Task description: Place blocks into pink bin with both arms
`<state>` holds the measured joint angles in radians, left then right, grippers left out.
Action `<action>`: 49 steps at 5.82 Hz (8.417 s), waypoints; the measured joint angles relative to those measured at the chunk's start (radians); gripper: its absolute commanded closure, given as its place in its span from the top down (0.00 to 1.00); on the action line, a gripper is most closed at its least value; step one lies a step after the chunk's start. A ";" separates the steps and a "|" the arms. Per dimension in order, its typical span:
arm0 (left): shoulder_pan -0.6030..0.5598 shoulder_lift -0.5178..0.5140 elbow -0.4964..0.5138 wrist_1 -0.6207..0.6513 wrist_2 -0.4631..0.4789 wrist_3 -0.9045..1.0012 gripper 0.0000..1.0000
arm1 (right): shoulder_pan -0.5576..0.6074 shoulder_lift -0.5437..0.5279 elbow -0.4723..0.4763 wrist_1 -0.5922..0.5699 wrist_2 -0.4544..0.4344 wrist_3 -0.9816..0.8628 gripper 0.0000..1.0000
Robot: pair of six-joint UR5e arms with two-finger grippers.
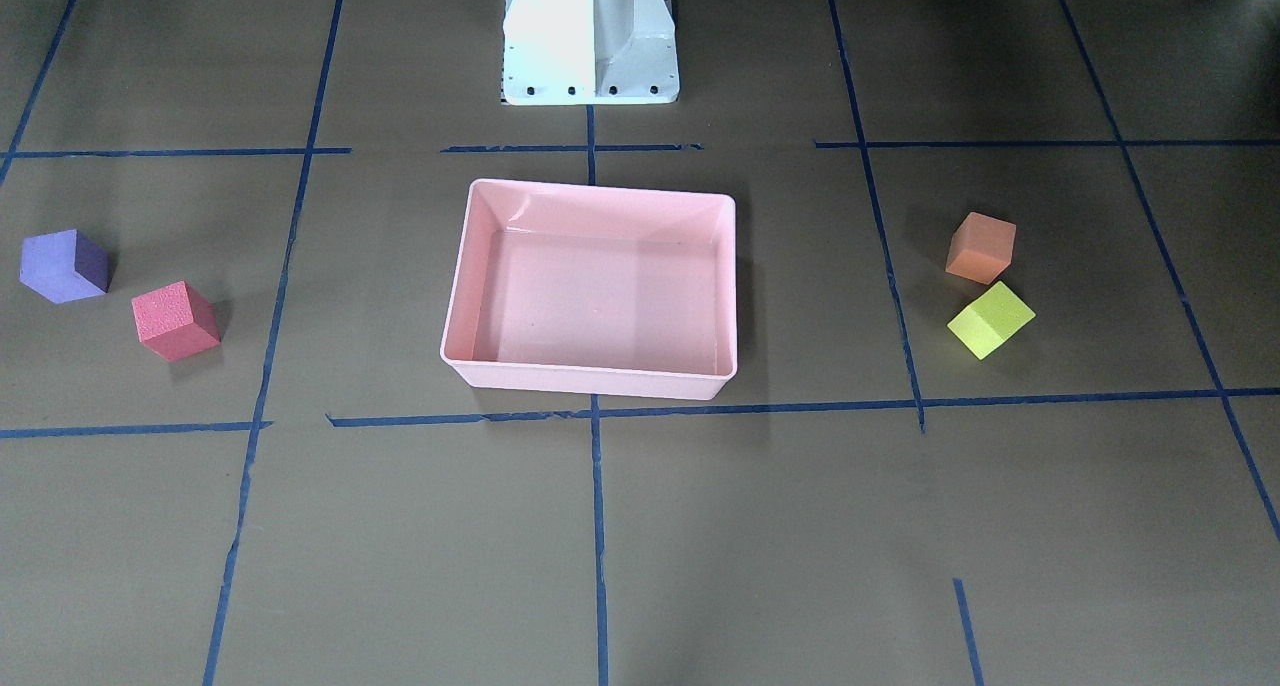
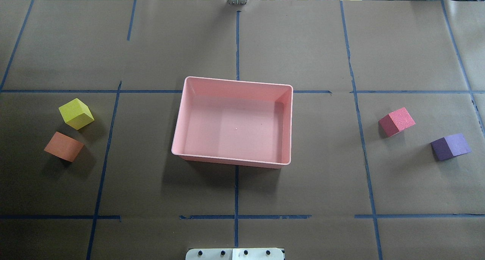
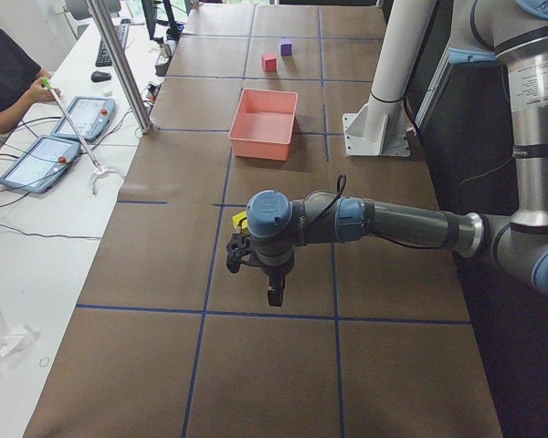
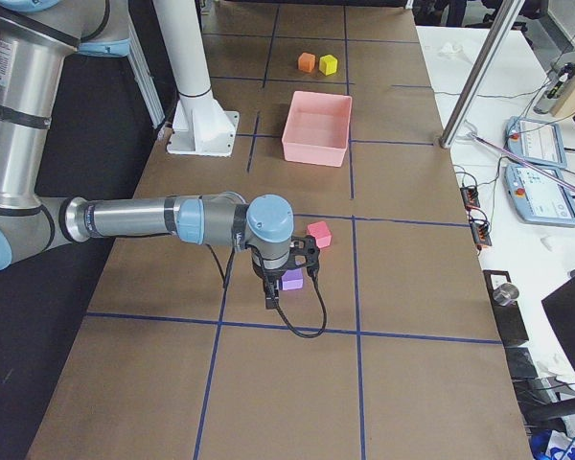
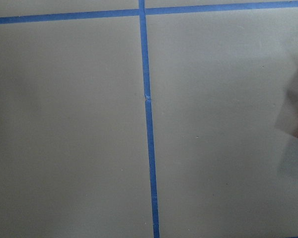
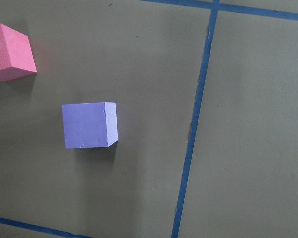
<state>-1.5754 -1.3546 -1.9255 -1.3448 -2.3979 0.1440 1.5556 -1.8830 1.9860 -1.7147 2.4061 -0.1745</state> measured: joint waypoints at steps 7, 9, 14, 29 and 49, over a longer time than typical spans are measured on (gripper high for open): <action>0.000 0.006 0.011 -0.054 0.000 0.006 1.00 | -0.182 0.029 0.009 0.111 0.001 0.113 1.00; 0.000 0.008 0.012 -0.077 0.000 0.005 1.00 | -0.353 0.057 -0.042 0.326 -0.089 0.348 1.00; 0.000 0.008 0.006 -0.080 -0.001 0.002 1.00 | -0.492 0.163 -0.171 0.397 -0.152 0.550 1.00; 0.011 0.007 -0.001 -0.114 -0.069 0.000 1.00 | -0.894 0.821 -0.110 0.281 -0.269 1.400 0.13; 0.815 -0.286 0.051 -0.572 0.284 -0.838 0.09 | -0.684 0.276 0.162 0.317 -0.326 1.119 1.00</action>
<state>-0.7608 -1.6404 -1.8741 -1.9173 -2.1141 -0.6943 0.8717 -1.6071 2.1477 -1.3974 2.0805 0.9448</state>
